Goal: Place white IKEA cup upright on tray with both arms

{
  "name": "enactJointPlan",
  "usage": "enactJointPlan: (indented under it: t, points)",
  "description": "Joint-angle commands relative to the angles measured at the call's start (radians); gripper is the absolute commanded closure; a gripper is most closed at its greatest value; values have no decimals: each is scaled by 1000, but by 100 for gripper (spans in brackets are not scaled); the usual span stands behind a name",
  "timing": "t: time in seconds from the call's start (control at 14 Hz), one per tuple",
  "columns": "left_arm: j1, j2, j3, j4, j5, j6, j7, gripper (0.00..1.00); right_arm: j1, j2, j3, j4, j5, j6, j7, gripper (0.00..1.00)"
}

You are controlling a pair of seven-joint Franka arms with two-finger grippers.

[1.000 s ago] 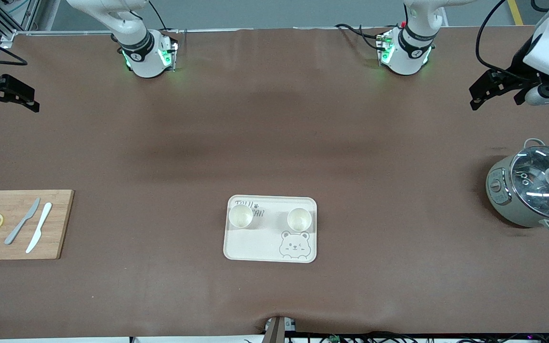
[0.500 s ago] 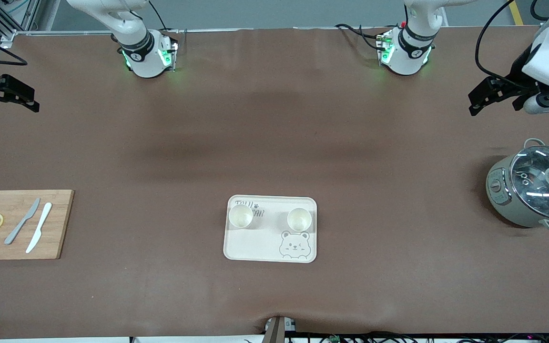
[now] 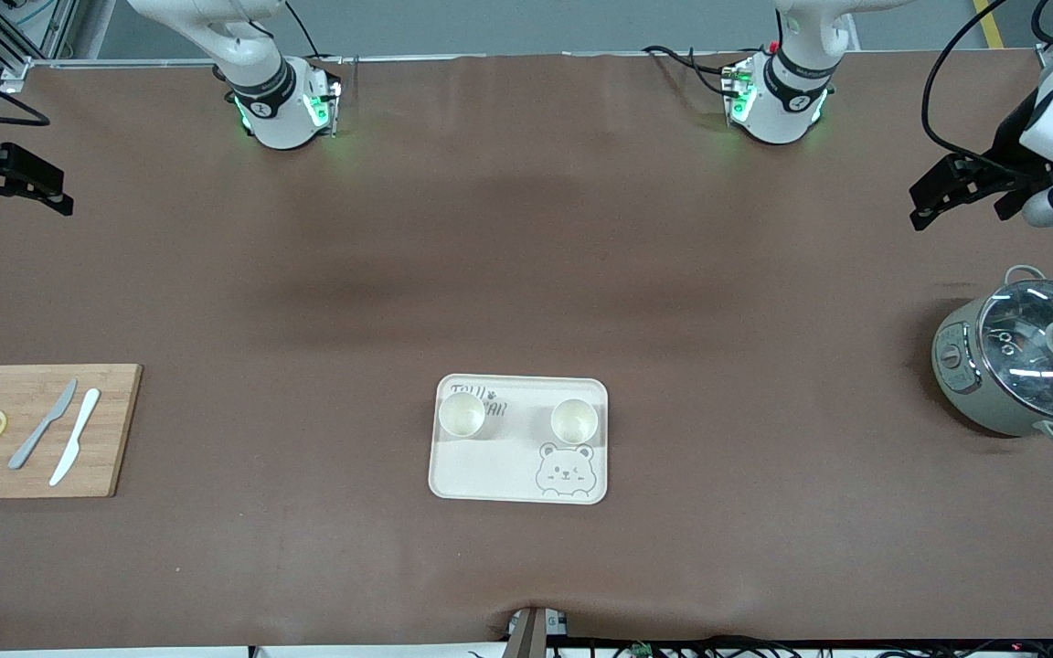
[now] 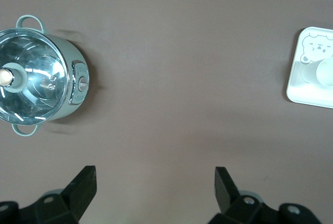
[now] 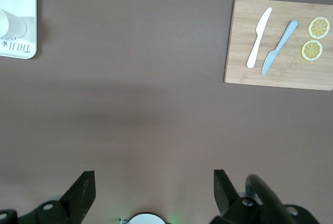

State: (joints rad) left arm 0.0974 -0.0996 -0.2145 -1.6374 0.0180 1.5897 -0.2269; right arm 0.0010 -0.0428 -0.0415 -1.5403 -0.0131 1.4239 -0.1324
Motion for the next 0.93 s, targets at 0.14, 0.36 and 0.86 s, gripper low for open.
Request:
enactJointPlan:
  t: [0.14, 0.36, 0.86]
  points:
    - [5, 9, -2, 28, 20, -20, 12, 0, -15, -19, 9, -15, -11, -2, -7, 0]
    - [5, 12, -2, 31, 20, -20, 11, 0, -13, -18, 9, -12, -11, 3, -7, 0]
    - [7, 29, -2, 37, 20, -20, 11, 0, -16, -18, 9, -14, -10, -3, -7, 0]
